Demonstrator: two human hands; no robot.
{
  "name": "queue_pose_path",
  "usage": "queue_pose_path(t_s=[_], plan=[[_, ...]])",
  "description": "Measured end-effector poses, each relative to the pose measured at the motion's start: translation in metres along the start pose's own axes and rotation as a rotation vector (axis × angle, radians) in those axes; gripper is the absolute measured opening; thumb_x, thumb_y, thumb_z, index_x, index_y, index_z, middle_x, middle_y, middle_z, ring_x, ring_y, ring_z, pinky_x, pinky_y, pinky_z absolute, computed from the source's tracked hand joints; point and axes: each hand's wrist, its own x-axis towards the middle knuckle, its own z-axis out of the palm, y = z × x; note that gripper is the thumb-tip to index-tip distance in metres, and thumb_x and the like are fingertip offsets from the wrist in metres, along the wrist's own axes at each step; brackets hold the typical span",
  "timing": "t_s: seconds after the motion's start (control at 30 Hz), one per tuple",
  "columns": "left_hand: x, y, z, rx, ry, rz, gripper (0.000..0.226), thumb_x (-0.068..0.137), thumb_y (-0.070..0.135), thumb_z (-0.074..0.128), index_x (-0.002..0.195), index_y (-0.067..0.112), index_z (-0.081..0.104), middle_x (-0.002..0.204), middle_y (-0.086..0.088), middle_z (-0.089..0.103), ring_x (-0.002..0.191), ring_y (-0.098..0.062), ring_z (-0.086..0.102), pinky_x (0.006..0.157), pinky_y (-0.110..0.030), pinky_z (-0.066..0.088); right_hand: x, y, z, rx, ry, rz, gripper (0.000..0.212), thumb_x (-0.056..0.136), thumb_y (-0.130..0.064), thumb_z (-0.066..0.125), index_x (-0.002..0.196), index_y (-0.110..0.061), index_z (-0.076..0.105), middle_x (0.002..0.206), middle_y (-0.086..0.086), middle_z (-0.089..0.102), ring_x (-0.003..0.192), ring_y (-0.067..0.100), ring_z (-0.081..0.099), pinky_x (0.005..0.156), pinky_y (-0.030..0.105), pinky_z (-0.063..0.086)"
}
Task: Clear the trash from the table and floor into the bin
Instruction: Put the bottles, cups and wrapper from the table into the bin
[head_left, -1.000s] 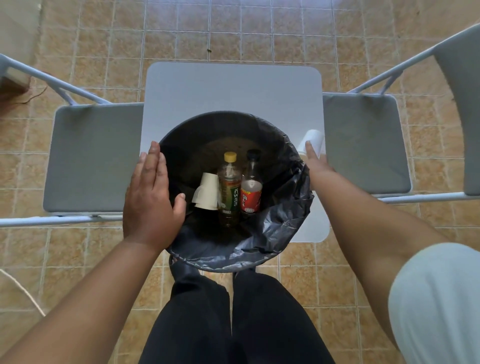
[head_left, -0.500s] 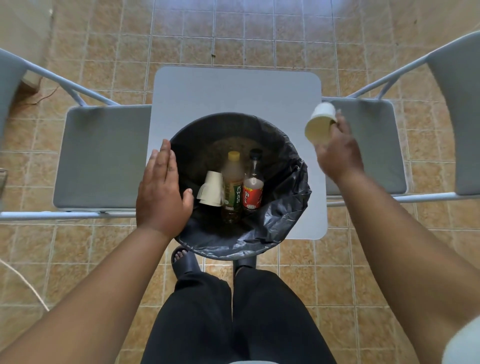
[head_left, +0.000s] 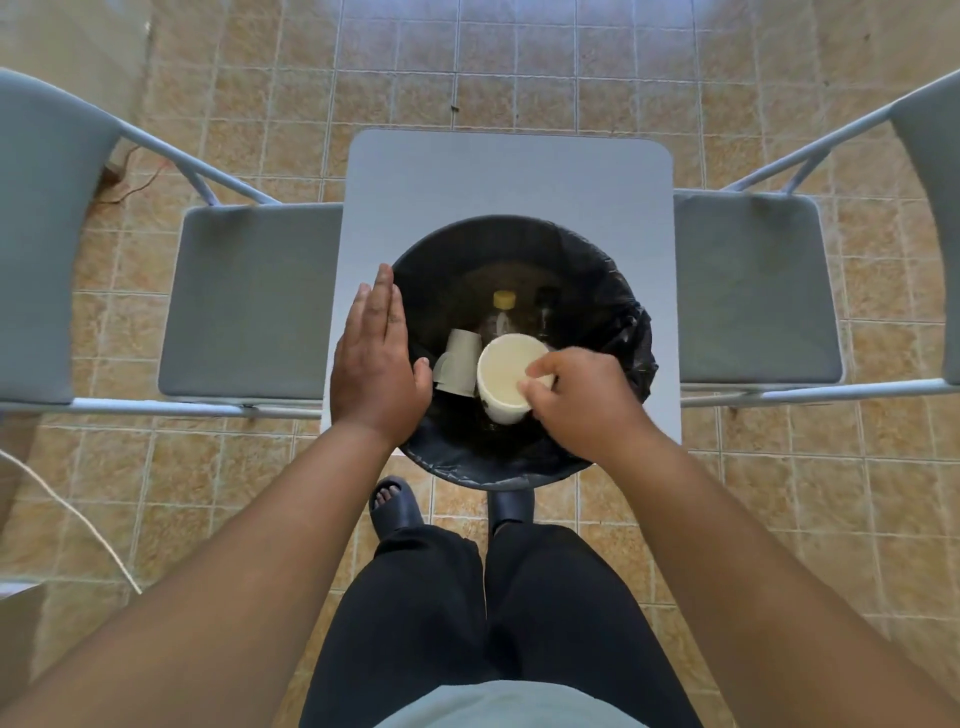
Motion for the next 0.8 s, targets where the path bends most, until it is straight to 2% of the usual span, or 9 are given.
queue_pose_path(t_s=[0.07,0.17,0.33,0.43,0.53,0.6,0.63,0.7,0.8], plan=[[0.000,0.001,0.001,-0.009,0.003,-0.002,0.078,0.088,0.029,0.056,0.151,0.007,0.015,0.162,0.000,-0.001,0.148,-0.023,0.006,0.117,-0.036,0.016,0.007,-0.007,0.013,0.010,-0.116,0.050,0.036,0.090,-0.040,0.060,0.119,-0.020,0.066,0.118,0.005,0.064,0.100,0.022,0.062,0.079,0.031,0.054],[0.000,0.000,0.002,-0.018,0.006,0.007,0.079,0.086,0.027,0.057,0.151,0.006,0.016,0.162,-0.001,0.001,0.148,-0.024,0.008,0.117,-0.036,0.015,0.012,-0.018,0.017,0.056,-0.085,0.005,0.034,0.090,-0.043,0.059,0.116,-0.022,0.067,0.108,0.000,0.066,0.095,0.017,0.064,0.081,0.035,0.055],[0.001,-0.001,0.003,-0.012,0.013,0.023,0.080,0.086,0.027,0.056,0.151,0.005,0.016,0.162,-0.003,0.003,0.148,-0.025,0.009,0.118,-0.035,0.014,0.010,-0.008,-0.002,0.099,0.246,-0.174,0.023,0.089,-0.031,0.063,0.103,-0.015,0.071,0.097,0.001,0.070,0.086,0.014,0.065,0.079,0.036,0.056],[0.001,-0.001,0.003,-0.009,0.017,0.025,0.079,0.086,0.026,0.057,0.151,0.005,0.016,0.162,-0.003,0.002,0.148,-0.025,0.009,0.118,-0.035,0.014,0.008,0.014,-0.015,-0.004,0.501,-0.256,0.024,0.088,-0.021,0.064,0.109,-0.012,0.070,0.104,0.004,0.069,0.094,0.018,0.062,0.085,0.033,0.054],[0.001,-0.001,0.003,-0.022,0.020,0.029,0.079,0.085,0.025,0.057,0.151,0.006,0.017,0.162,-0.003,0.003,0.148,-0.024,0.009,0.118,-0.036,0.015,0.009,0.041,-0.021,-0.176,0.614,-0.184,0.037,0.086,-0.016,0.065,0.122,-0.007,0.063,0.116,0.011,0.061,0.110,0.028,0.052,0.096,0.036,0.046],[0.001,-0.001,0.003,-0.050,0.028,0.034,0.078,0.086,0.025,0.056,0.151,0.007,0.017,0.162,-0.002,0.003,0.148,-0.024,0.009,0.118,-0.036,0.017,0.009,0.054,-0.017,-0.184,0.583,-0.106,0.048,0.086,-0.010,0.063,0.132,-0.004,0.054,0.127,0.016,0.055,0.119,0.032,0.048,0.104,0.043,0.042],[0.003,-0.001,0.004,-0.078,0.033,0.046,0.077,0.086,0.024,0.056,0.151,0.007,0.018,0.162,-0.002,0.005,0.148,-0.024,0.009,0.118,-0.036,0.017,0.009,0.057,-0.013,-0.150,0.553,-0.072,0.053,0.086,-0.005,0.061,0.137,-0.004,0.049,0.132,0.017,0.052,0.122,0.033,0.048,0.107,0.041,0.041],[0.001,-0.001,0.003,-0.159,0.073,0.031,0.074,0.087,0.021,0.055,0.150,0.008,0.019,0.162,-0.003,0.008,0.147,-0.022,0.011,0.116,-0.032,0.018,0.009,0.054,-0.004,-0.068,0.498,-0.044,0.064,0.086,0.003,0.056,0.146,-0.006,0.037,0.137,0.016,0.049,0.122,0.031,0.050,0.103,0.032,0.039],[-0.001,-0.005,0.003,-0.366,0.128,-0.020,0.072,0.088,0.013,0.053,0.150,0.007,0.017,0.160,-0.007,0.011,0.147,-0.021,0.014,0.115,-0.028,0.020,0.008,0.048,0.007,-0.001,0.561,0.038,0.069,0.085,0.007,0.048,0.149,-0.014,0.032,0.128,0.014,0.055,0.108,0.029,0.056,0.091,0.031,0.045]])
